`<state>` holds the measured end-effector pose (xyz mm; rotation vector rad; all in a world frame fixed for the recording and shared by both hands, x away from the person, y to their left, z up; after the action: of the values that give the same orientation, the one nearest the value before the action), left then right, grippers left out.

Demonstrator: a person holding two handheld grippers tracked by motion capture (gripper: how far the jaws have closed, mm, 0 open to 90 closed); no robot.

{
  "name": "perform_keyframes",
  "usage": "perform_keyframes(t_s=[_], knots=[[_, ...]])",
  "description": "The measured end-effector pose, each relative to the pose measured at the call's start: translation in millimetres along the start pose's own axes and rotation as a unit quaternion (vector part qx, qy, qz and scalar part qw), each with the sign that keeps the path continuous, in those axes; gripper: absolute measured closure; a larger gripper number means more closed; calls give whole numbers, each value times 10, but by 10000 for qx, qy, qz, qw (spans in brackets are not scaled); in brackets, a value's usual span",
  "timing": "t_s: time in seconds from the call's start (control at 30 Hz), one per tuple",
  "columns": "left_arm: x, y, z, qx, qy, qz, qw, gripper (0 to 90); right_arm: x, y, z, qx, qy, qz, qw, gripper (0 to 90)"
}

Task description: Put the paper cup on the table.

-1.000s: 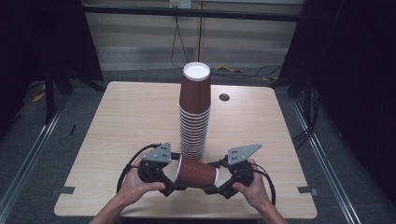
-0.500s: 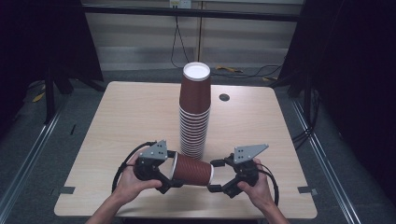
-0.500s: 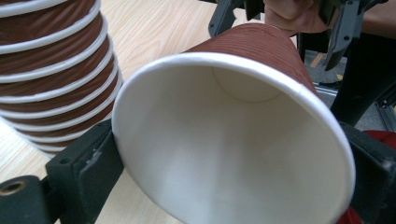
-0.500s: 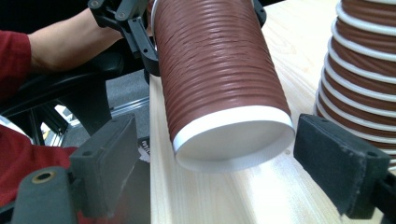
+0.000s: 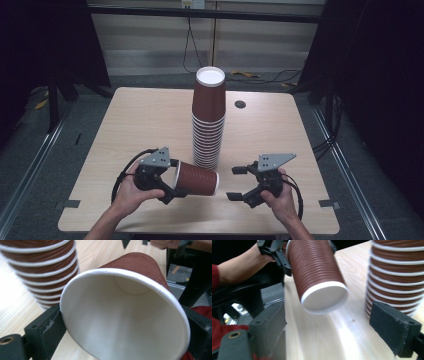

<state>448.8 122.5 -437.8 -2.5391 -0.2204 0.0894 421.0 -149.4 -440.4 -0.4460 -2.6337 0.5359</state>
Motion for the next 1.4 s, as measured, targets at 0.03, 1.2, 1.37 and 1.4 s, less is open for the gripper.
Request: perform_keyframes(t_s=[0.03,1.2,1.37,1.4], knots=[[18,-17,14,36,-6,-39,10000,57,-14,-7,-5,-26,13,87,10000,131],[396,-596,399,503,-697,-974,9915,42,-102,-273,184,-97,270,727,9969,136],[482,-643,448,685,-913,-1147,9868,39,-98,-281,180,-96,258,728,9970,135],[500,-641,454,736,-918,-1169,9861,37,-98,-281,179,-97,258,722,9970,136]])
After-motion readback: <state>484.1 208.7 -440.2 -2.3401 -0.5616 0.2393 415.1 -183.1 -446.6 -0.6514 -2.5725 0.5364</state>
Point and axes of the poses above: each handheld gripper's, and its own axes: y roughly forward along the jaws, z roughly out of its underside, x roughly to its left, the point moved 4 cm from there along y, roughly forward along the jaws, and after that the axes turned 7 degrees about y, right-handed, at the moved point
